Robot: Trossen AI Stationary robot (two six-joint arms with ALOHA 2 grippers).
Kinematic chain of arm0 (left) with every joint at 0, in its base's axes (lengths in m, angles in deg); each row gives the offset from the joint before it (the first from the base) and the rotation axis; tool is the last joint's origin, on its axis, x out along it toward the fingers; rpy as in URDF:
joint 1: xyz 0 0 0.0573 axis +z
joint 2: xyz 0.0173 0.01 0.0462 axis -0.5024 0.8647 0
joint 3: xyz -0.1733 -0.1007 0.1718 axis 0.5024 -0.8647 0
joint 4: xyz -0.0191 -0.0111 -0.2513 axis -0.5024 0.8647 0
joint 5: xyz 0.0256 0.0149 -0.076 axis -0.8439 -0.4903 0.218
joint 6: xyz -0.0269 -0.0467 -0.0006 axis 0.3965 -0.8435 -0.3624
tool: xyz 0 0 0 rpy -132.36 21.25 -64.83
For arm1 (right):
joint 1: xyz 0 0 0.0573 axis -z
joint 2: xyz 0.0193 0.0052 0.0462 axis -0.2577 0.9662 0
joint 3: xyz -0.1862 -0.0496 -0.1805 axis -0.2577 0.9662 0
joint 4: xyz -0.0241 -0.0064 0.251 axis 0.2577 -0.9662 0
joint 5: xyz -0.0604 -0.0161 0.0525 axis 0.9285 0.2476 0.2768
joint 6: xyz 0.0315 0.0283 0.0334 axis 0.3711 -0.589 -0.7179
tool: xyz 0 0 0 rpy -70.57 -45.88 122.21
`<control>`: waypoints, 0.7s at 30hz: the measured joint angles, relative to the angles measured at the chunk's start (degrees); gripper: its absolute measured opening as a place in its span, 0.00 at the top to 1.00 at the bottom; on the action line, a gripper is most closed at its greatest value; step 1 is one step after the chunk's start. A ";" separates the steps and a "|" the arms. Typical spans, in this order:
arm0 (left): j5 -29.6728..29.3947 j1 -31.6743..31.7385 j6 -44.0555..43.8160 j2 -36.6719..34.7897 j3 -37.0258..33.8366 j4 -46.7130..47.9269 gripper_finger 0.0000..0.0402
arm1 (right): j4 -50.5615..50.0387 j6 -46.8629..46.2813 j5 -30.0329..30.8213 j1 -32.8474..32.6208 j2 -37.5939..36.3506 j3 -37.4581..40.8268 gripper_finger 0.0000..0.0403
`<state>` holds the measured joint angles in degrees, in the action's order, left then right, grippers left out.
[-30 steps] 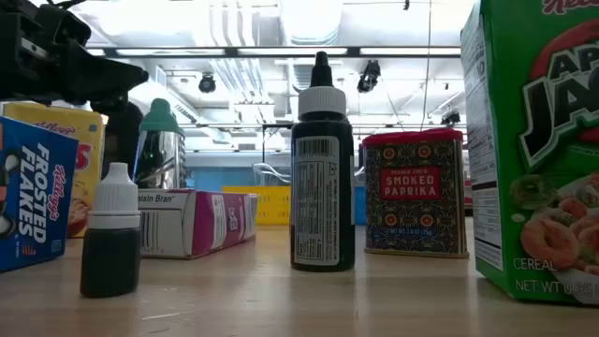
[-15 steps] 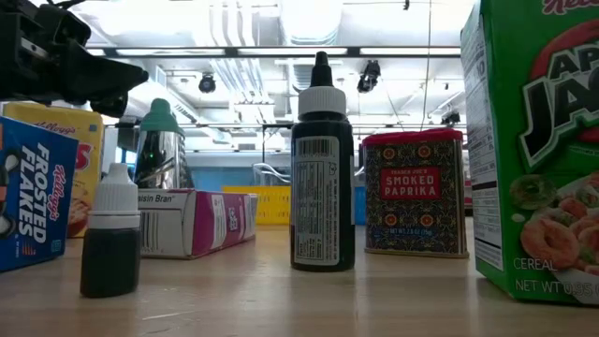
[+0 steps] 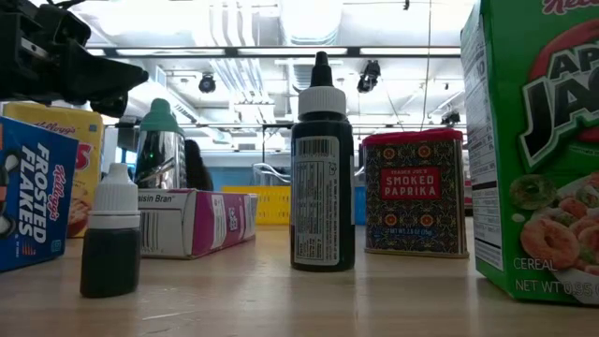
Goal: Pick & Place Kitchen Items
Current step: Put the red cereal box into the transparent bin
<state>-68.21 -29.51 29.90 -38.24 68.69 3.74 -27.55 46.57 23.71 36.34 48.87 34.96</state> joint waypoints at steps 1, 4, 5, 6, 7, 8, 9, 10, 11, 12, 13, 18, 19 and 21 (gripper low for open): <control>0.00 0.01 0.00 -0.02 0.00 -0.02 0.84 | 2.19 -1.24 -0.06 -0.02 0.00 0.00 0.98; 0.01 0.01 0.00 -0.02 0.00 0.00 0.84 | 8.68 -6.13 -0.07 -0.02 -0.01 0.00 0.98; 0.00 0.01 0.00 -0.02 0.01 -0.02 0.84 | 11.16 -7.10 -0.07 -0.02 0.01 0.00 0.98; 0.00 0.02 0.00 0.00 0.01 0.00 0.84 | 13.64 -7.58 -0.08 -0.02 0.00 0.00 0.98; 0.01 0.02 0.00 -0.01 0.00 -0.01 0.84 | 16.08 -7.71 -0.04 -0.02 -0.03 0.00 0.98; 0.01 0.02 0.00 -0.02 0.00 -0.01 0.84 | 18.14 -7.83 -0.04 -0.02 -0.04 0.00 0.98; 0.00 0.00 0.00 -0.02 0.01 0.00 0.84 | 20.19 -7.85 -0.04 -0.02 -0.04 0.00 0.98; 0.01 0.00 0.00 0.00 0.01 -0.02 0.84 | 22.52 -8.13 -0.07 -0.02 0.00 0.00 0.98; 0.00 0.02 0.00 -0.02 0.02 0.00 0.84 | 24.89 -8.76 -0.10 -0.04 0.02 0.00 0.98; 0.02 0.02 0.00 -0.02 0.00 0.00 0.84 | 27.90 -9.57 -0.12 -0.04 0.01 0.00 0.98; 0.01 0.00 0.00 -0.01 0.00 -0.02 0.84 | 31.46 -10.51 -0.12 -0.04 0.00 0.00 0.98; 0.01 0.02 0.00 -0.01 0.01 -0.01 0.84 | 51.22 -12.29 -0.11 -0.04 0.57 -0.41 0.98; 0.02 0.00 0.00 0.00 0.00 -0.02 0.84 | 54.07 -11.71 -0.24 -0.04 0.89 -1.44 0.98; 0.00 0.01 0.00 0.00 0.01 -0.01 0.84 | 55.56 -11.40 -1.27 -0.04 1.77 -5.28 0.98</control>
<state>-68.21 -29.50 29.90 -38.24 68.70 3.73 28.00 35.17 22.43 36.30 50.64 29.67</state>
